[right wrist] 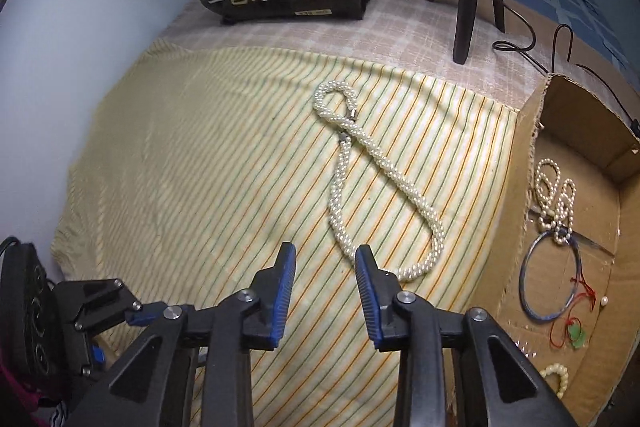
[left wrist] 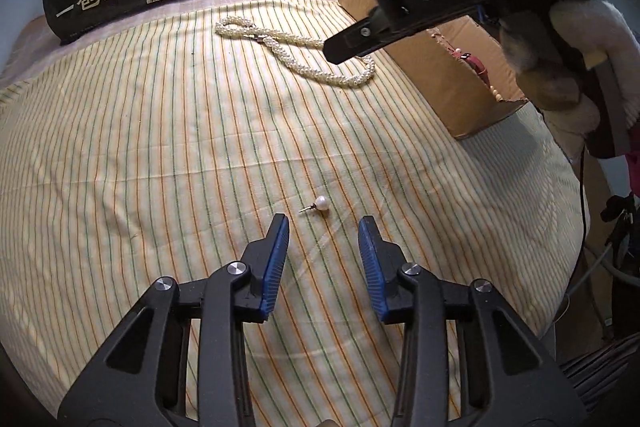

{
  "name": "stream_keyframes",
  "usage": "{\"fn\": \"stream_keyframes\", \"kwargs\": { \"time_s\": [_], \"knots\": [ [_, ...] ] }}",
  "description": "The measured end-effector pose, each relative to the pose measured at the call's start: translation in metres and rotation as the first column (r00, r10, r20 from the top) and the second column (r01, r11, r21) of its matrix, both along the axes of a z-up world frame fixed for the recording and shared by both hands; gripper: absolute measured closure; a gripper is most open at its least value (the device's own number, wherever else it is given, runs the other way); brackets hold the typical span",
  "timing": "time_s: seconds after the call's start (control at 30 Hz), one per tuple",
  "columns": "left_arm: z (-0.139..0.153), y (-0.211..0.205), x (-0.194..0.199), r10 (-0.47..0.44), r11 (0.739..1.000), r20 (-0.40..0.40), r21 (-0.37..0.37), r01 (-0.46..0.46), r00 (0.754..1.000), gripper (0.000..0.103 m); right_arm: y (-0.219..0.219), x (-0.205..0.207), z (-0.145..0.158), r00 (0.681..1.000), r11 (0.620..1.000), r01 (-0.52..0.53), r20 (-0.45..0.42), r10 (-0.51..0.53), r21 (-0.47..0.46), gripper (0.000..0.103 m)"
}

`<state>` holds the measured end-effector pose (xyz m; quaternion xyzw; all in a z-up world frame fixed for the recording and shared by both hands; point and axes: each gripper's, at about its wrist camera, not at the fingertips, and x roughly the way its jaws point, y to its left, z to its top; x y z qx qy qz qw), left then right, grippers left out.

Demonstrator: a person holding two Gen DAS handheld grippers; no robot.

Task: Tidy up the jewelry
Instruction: 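Grasp the pearl stud earring with the left gripper while the right grasps the braided pearl necklace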

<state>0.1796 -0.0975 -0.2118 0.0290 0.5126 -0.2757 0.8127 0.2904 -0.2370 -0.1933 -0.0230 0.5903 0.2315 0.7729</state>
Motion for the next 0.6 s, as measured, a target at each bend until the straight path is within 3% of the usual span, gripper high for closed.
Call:
{"fn": "stream_keyframes", "kwargs": {
  "time_s": [0.33,0.47,0.6],
  "knots": [
    [-0.009,-0.010,0.006,-0.020,0.999,0.018,0.026,0.019,1.000,0.067,0.009,0.011,-0.017,1.000,0.998,-0.002,-0.014,0.001,-0.056,0.079],
    [-0.011,-0.008,0.009,0.008,1.000,0.013,0.024,-0.008,1.000,0.076,0.010,0.013,-0.023,1.000,0.997,0.002,-0.015,-0.004,-0.072,0.081],
    [-0.013,-0.007,0.010,0.014,1.000,0.011,0.019,-0.014,1.000,0.076,0.014,0.015,-0.027,1.000,0.997,0.003,-0.015,-0.004,-0.080,0.081]
  ]
}}
